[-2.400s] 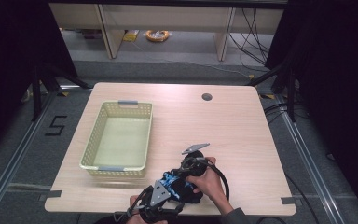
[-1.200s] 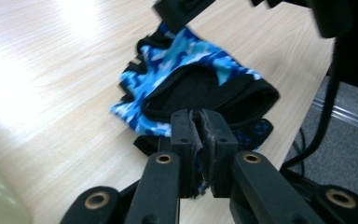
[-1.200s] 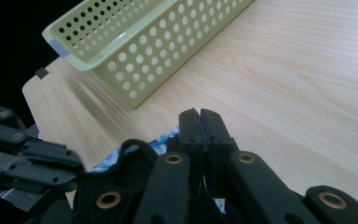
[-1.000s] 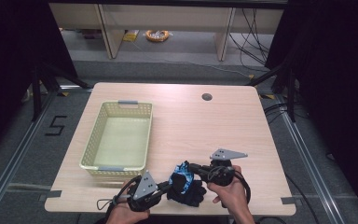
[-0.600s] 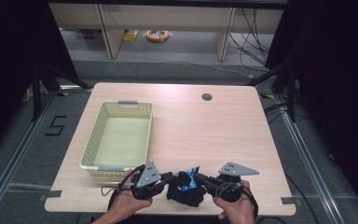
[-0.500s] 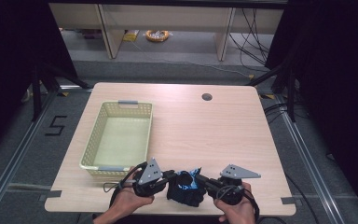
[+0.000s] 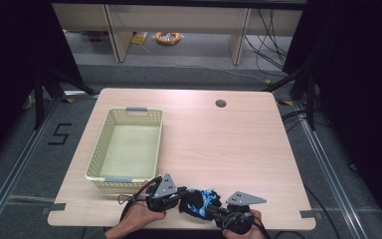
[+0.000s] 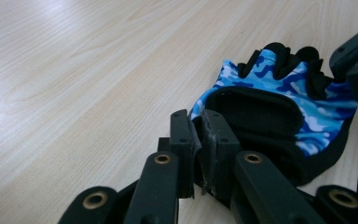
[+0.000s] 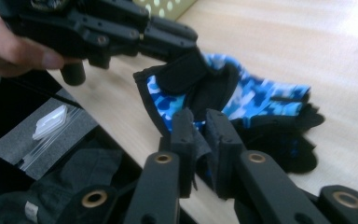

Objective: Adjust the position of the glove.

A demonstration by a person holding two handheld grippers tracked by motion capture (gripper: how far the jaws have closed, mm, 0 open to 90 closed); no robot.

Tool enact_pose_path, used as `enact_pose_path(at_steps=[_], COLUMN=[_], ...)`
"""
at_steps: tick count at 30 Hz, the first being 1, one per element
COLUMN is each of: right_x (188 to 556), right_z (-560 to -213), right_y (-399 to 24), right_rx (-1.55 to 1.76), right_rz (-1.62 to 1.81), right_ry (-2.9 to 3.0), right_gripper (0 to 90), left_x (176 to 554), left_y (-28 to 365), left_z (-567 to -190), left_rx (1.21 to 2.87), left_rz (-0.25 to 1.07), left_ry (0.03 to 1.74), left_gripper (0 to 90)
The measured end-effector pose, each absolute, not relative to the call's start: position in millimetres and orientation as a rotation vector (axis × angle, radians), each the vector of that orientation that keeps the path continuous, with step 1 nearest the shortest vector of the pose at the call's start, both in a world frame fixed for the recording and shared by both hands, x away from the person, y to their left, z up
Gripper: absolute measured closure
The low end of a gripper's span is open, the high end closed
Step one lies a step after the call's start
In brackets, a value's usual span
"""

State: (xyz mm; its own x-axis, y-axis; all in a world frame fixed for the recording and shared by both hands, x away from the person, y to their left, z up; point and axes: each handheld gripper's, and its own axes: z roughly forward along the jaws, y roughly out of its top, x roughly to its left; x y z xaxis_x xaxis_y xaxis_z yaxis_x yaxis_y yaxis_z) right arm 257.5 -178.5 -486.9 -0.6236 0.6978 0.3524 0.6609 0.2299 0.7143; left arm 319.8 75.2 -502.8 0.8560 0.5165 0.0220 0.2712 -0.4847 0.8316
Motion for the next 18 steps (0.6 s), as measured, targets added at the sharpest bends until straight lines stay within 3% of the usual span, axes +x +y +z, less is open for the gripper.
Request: enact_pose_path(at_steps=[10,18], right_x=[251,256], right_z=[-481,-466], right_y=[-182,-199], right_rx=[1.304,1.268], right_rz=[1.347,1.333], right_ry=[2.468,2.365], right_gripper=[63.0,56.3], left_x=[320,320], left_y=[77,78], left_z=[-506,-509], left_rx=[2.08,2.085], left_rz=[0.286,0.279], left_ry=[0.618,0.659], left_gripper=[78.9,70.9])
